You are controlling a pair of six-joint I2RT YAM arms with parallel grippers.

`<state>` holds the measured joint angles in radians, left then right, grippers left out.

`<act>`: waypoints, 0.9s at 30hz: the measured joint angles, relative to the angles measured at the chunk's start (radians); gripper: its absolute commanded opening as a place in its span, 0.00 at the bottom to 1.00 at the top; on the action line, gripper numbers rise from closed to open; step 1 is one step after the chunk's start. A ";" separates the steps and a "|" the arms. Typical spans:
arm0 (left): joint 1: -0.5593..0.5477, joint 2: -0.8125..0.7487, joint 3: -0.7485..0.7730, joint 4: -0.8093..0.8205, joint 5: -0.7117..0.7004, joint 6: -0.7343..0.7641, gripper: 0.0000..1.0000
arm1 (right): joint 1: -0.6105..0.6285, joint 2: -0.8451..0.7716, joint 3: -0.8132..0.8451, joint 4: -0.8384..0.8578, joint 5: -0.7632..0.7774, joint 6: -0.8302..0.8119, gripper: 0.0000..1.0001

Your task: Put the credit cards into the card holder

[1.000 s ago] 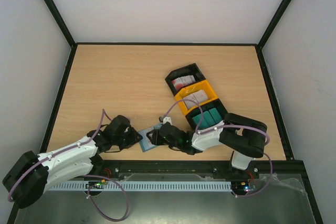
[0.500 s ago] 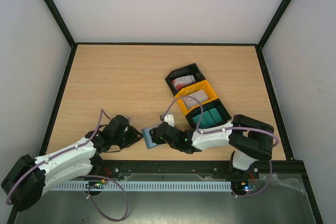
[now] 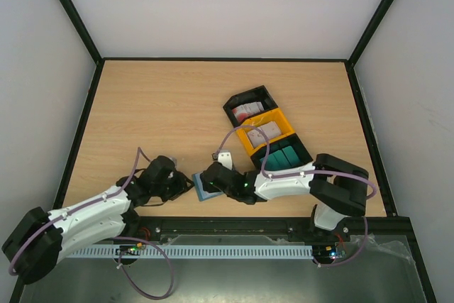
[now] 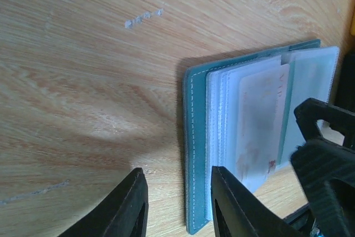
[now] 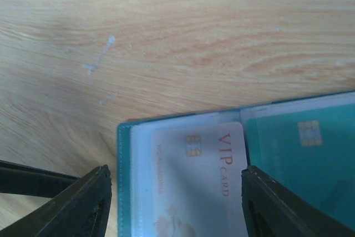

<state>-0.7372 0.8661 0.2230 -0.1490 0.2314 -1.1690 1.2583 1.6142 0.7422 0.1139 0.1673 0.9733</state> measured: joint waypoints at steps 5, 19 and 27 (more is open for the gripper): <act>-0.011 0.042 0.000 0.006 0.002 0.010 0.31 | 0.000 0.063 0.017 -0.024 -0.024 0.007 0.63; -0.028 0.097 0.008 0.059 0.003 0.014 0.28 | 0.000 0.025 0.029 -0.047 -0.010 0.012 0.65; -0.030 0.098 0.008 0.059 -0.002 0.014 0.27 | 0.000 0.042 0.031 -0.080 -0.003 0.021 0.65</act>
<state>-0.7670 0.9638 0.2310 -0.0902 0.2295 -1.1545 1.2587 1.6558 0.7731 0.0341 0.1646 0.9943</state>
